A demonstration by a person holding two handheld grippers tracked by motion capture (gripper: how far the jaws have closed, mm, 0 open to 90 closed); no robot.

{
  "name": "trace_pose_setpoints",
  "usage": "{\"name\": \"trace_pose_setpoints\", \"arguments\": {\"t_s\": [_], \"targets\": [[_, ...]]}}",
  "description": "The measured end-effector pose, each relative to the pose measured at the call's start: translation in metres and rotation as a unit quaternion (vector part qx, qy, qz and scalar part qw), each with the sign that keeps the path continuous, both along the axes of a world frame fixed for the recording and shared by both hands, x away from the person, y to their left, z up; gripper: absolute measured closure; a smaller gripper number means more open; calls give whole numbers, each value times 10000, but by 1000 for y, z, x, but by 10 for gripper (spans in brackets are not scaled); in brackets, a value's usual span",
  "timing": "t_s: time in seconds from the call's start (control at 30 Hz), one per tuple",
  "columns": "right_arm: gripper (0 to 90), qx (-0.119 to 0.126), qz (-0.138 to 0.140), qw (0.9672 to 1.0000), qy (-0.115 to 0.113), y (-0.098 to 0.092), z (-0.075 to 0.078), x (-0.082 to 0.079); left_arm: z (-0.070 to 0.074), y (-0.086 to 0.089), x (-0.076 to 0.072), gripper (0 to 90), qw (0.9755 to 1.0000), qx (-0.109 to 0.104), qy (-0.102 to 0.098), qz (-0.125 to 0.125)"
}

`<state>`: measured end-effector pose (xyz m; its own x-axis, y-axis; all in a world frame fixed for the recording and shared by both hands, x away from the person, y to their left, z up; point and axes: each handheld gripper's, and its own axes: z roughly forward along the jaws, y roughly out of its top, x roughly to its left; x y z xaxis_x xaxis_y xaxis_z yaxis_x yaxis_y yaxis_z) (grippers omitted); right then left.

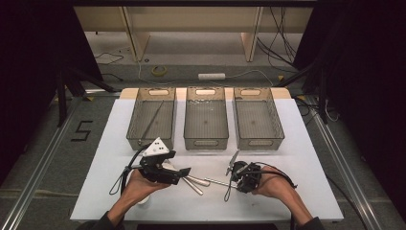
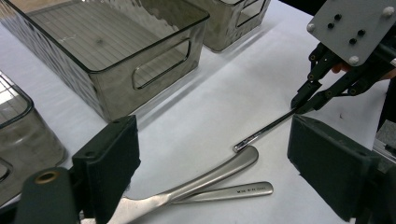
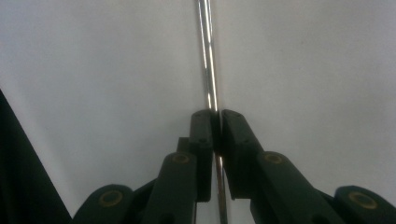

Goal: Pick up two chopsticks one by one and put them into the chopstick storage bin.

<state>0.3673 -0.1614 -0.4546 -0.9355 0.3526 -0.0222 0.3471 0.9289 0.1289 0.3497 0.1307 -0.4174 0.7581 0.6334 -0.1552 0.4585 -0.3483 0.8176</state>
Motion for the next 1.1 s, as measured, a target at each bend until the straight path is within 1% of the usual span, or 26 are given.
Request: {"name": "trace_pose_setpoints", "arguments": {"t_s": [0.1,0.27,0.37,0.4,0.57,0.7,0.77,0.83,0.87,0.9,0.93,0.97,1.03,1.1], "targets": [[855,-20,-20,10000,22,2,0,0,0,0,0,164,10000,3,-5,-1],[863,-62,146,9999,18,2,0,0,0,-1,0,164,10000,11,-15,-11],[864,-45,148,9999,14,2,1,-1,-1,-1,0,164,10000,8,-4,-29],[865,-56,199,9998,-10,2,1,0,-1,-1,0,164,10000,16,-4,-39],[866,46,191,9997,-149,-1,11,-2,-2,-4,0,164,9999,83,14,-122],[865,118,239,9992,-292,0,22,-5,-5,-10,-1,164,9994,176,45,-279],[866,157,333,9987,-347,0,27,-7,-6,-14,-1,165,9989,252,48,-394],[865,183,364,9983,-409,2,31,-9,-7,-20,-1,167,9979,408,17,-501],[865,202,328,9984,-426,3,34,-11,-8,-23,-2,166,9974,470,-14,-540],[865,214,405,9980,-430,4,36,-12,-9,-25,-3,167,9968,522,-10,-606],[865,199,424,9980,-425,5,37,-13,-9,-27,-3,167,9964,538,0,-660],[865,232,412,9978,-463,7,38,-15,-9,-29,-3,167,9960,552,5,-696],[865,262,489,9973,-478,9,40,-16,-9,-32,-4,170,9949,644,-64,-772],[865,234,551,9971,-469,12,42,-18,-9,-35,-4,174,9939,682,-69,-859]]}}
